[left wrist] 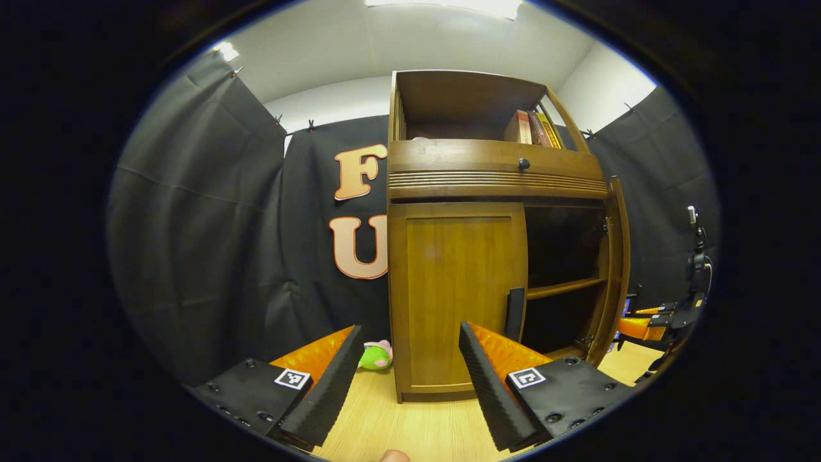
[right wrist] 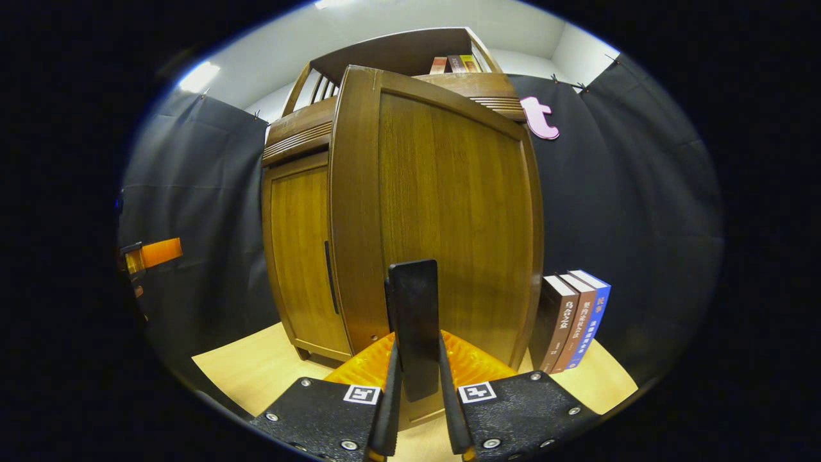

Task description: Open the right door of the double-door shoe cabinet with the right hand, and open the left door with the left hand.

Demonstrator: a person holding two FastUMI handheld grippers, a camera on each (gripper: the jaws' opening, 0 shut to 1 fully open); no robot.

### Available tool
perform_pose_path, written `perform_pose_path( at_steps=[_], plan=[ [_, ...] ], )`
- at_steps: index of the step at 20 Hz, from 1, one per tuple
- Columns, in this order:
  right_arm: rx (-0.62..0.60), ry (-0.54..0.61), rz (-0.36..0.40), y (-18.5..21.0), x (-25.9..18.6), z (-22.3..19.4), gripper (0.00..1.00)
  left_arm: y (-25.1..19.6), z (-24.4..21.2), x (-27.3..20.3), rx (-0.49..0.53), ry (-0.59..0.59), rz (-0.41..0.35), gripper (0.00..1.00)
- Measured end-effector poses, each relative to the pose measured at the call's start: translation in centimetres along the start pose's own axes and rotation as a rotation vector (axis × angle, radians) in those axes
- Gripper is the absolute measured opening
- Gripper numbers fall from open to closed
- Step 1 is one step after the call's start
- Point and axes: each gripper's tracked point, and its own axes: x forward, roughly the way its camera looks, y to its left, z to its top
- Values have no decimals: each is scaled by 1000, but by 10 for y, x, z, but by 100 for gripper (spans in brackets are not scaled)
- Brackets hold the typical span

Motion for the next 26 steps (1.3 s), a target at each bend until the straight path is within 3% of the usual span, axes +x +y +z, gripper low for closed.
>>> perform_pose_path(
  at_steps=[1,2,3,4,5,6,7,8,9,10,11,13,14,16,17,21,26],
  plan=[
    [-1,-4,-9,-5,-6,1,38,-3,1,0,-1,-1,-4,95],
    [-5,-5,-19,-9,-13,2,28,-7,1,-1,-4,-1,-10,95],
    [-9,-6,-33,-16,-19,1,37,-12,1,-1,-9,0,-18,95],
    [-13,-7,-47,-23,-22,1,37,-17,0,1,-13,3,-26,96],
    [-17,-7,-58,-30,-27,1,26,-21,0,2,-16,6,-33,97],
    [-17,-8,-65,-34,-29,1,25,-26,-1,1,-18,9,-41,98],
    [-13,-8,-71,-39,-33,1,34,-31,-1,1,-19,11,-48,96],
    [-12,-9,-79,-43,-36,1,23,-36,-3,1,-19,13,-55,95],
    [-14,-11,-90,-49,-39,2,33,-41,-3,1,-17,16,-63,95],
    [-17,-10,-102,-60,-39,-2,11,-45,-4,2,-15,17,-68,95],
    [-22,-10,-113,-66,-43,-1,31,-48,-4,2,-15,19,-71,95],
    [-25,-6,-133,-76,-47,-2,7,-54,-6,2,-18,26,-79,95],
    [-25,-4,-142,-81,-49,-2,7,-57,-6,1,-22,29,-84,95],
    [-22,-4,-167,-92,-54,-1,26,-60,-5,1,-28,28,-90,95],
    [-21,-5,-182,-99,-56,-1,14,-61,-4,1,-29,26,-90,95],
    [-28,-11,-267,-127,-68,0,8,-72,-6,2,-23,32,-99,95],
    [11,-11,-244,-141,-71,1,4,-87,-10,4,-13,42,-111,95]
  ],
)
